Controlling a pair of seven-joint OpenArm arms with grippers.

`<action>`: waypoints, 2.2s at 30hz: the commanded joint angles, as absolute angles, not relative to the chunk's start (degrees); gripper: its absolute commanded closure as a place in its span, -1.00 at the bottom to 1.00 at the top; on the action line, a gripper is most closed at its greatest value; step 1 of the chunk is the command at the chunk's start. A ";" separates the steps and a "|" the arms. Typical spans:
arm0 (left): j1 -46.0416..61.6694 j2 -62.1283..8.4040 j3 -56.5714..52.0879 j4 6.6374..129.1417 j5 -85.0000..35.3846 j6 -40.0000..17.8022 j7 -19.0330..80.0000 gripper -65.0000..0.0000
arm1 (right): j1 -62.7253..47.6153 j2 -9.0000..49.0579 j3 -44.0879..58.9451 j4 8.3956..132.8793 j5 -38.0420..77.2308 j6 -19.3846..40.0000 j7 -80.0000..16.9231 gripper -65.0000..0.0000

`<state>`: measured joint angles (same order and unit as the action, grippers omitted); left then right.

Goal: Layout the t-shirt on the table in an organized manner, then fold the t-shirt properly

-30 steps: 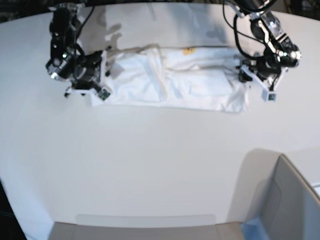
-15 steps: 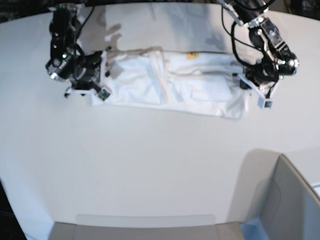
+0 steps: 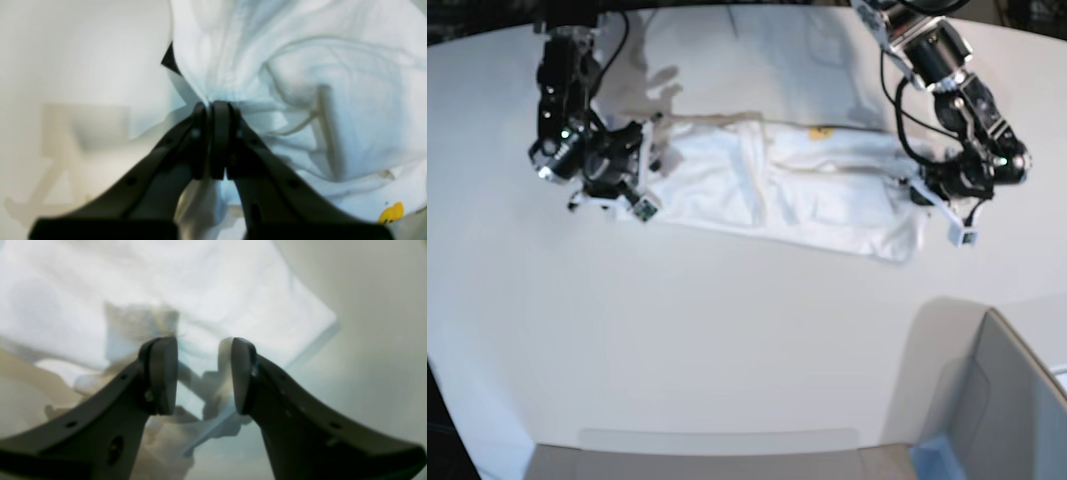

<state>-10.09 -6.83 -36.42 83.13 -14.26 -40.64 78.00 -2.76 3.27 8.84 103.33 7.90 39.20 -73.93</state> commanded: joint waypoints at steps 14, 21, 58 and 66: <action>-18.42 -16.31 -38.37 74.59 -10.68 -40.00 80.00 0.94 | 0.48 -2.95 9.54 108.79 8.40 40.00 -70.37 0.17; -18.24 -16.13 -38.11 80.66 -10.59 -40.00 80.00 0.94 | -0.75 -1.54 11.91 107.21 8.04 40.00 -70.29 0.17; -5.05 4.35 -15.60 116.79 -10.86 -40.00 80.00 0.94 | -1.98 -0.75 15.08 94.90 8.04 40.00 -62.73 0.17; -4.97 4.62 -11.65 116.62 -10.51 -40.00 80.00 0.93 | -1.89 -0.66 15.08 92.44 8.04 40.00 -62.64 0.17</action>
